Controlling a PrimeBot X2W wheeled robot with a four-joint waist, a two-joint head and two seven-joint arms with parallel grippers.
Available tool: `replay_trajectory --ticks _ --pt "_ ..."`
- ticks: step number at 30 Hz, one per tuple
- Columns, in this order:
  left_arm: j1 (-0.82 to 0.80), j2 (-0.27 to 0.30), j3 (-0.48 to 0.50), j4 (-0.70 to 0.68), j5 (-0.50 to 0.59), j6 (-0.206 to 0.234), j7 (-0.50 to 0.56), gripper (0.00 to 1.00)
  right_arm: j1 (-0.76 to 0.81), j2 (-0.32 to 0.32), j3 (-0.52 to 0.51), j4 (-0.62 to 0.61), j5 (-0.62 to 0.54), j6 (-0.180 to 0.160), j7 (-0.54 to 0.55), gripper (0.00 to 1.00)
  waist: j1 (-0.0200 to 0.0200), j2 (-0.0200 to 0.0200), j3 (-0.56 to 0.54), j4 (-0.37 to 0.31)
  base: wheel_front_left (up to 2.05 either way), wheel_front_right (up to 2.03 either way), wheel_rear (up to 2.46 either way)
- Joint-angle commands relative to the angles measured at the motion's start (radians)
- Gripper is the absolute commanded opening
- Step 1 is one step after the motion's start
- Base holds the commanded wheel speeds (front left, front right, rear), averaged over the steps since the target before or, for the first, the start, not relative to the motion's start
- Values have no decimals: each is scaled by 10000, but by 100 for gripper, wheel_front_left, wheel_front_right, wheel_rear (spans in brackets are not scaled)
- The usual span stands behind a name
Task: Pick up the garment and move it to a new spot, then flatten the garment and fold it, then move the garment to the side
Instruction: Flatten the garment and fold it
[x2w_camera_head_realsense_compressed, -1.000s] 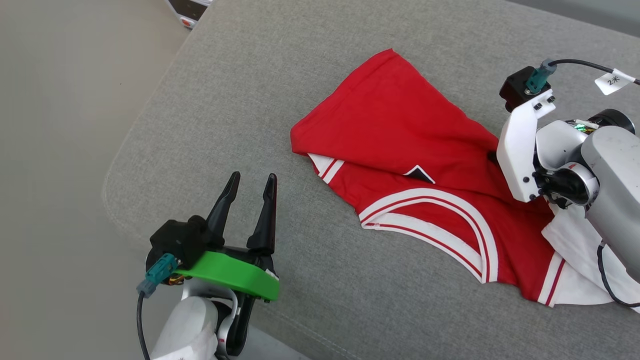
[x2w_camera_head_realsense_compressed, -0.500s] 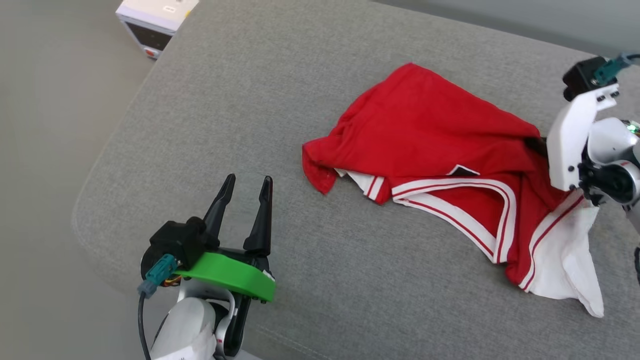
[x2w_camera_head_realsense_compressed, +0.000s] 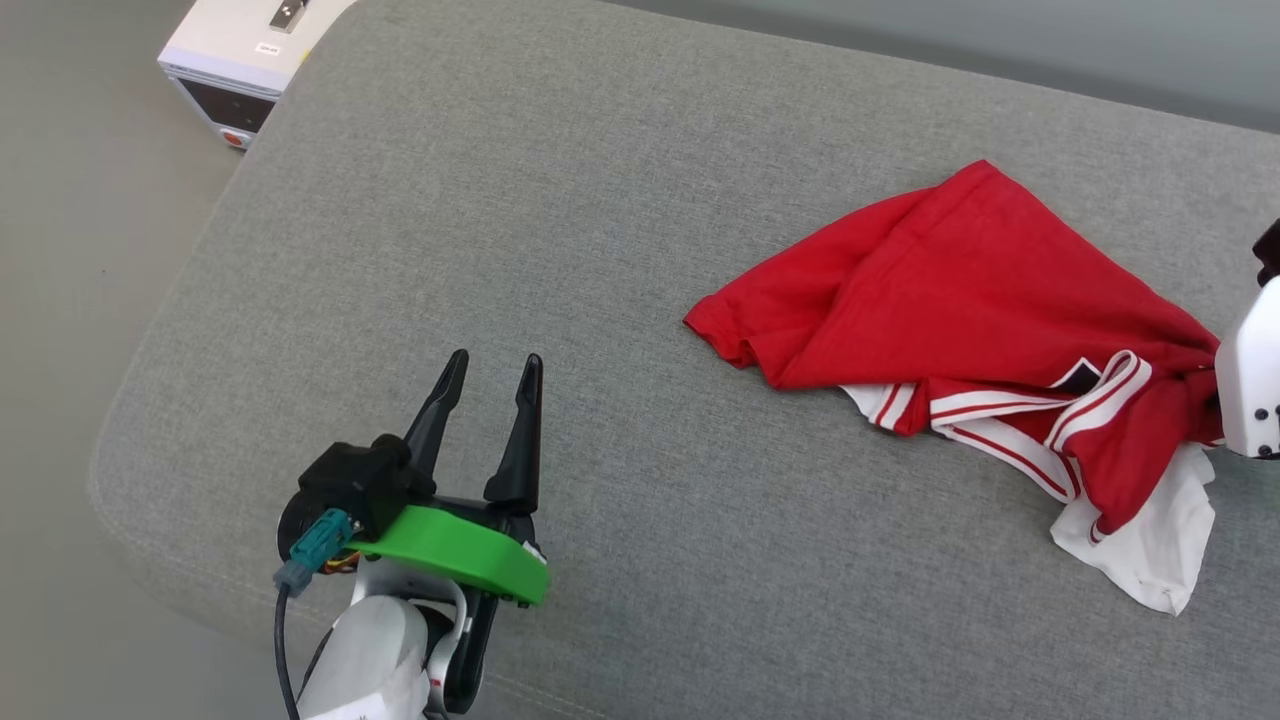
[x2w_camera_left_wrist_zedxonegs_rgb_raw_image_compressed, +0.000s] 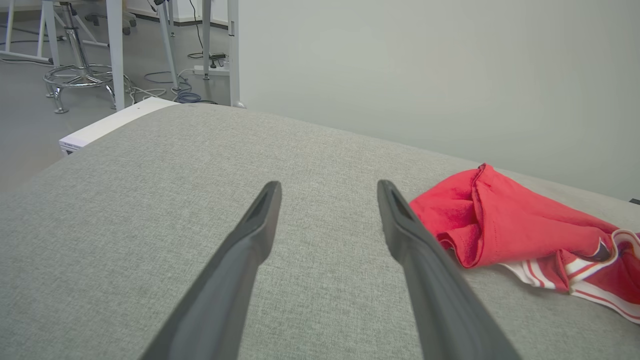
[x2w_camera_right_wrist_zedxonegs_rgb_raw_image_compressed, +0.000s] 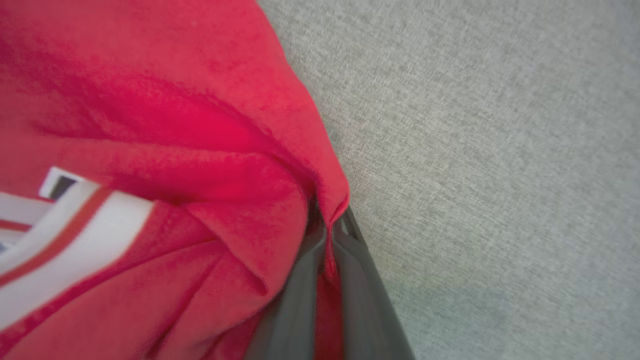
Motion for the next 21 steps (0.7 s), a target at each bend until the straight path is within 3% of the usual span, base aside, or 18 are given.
replay_trajectory --ticks 1,2,3,4,5,11,21 --pt "-74 58 27 -13 83 -55 -59 100 360 -89 5 265 -256 -19 29 0 0 0 -14 -85 0 0 0" --pt "-75 64 30 -2 86 -55 -59 100 397 -56 -11 313 -352 -19 -45 0 0 0 -34 -121 0 0 0" --pt "-74 74 21 12 86 -55 -59 100 411 0 -53 312 -495 -19 -287 26 0 0 -54 -162 0 0 0" --pt "-70 86 21 27 89 -55 -59 100 424 91 -130 300 -555 -19 -543 100 0 0 -90 -211 0 0 0" --pt "-31 136 11 82 100 -55 -59 100 488 450 -330 141 -648 -19 -1345 100 0 0 -286 -393 0 0 0" --pt "146 250 18 120 118 -55 -59 100 665 822 -733 -586 -814 -19 -3242 100 0 0 -893 -856 0 0 0" --pt "797 295 144 103 147 -55 -59 100 2443 1368 -2101 -2340 -961 -19 -5741 100 0 0 -1995 -1651 0 0 0"
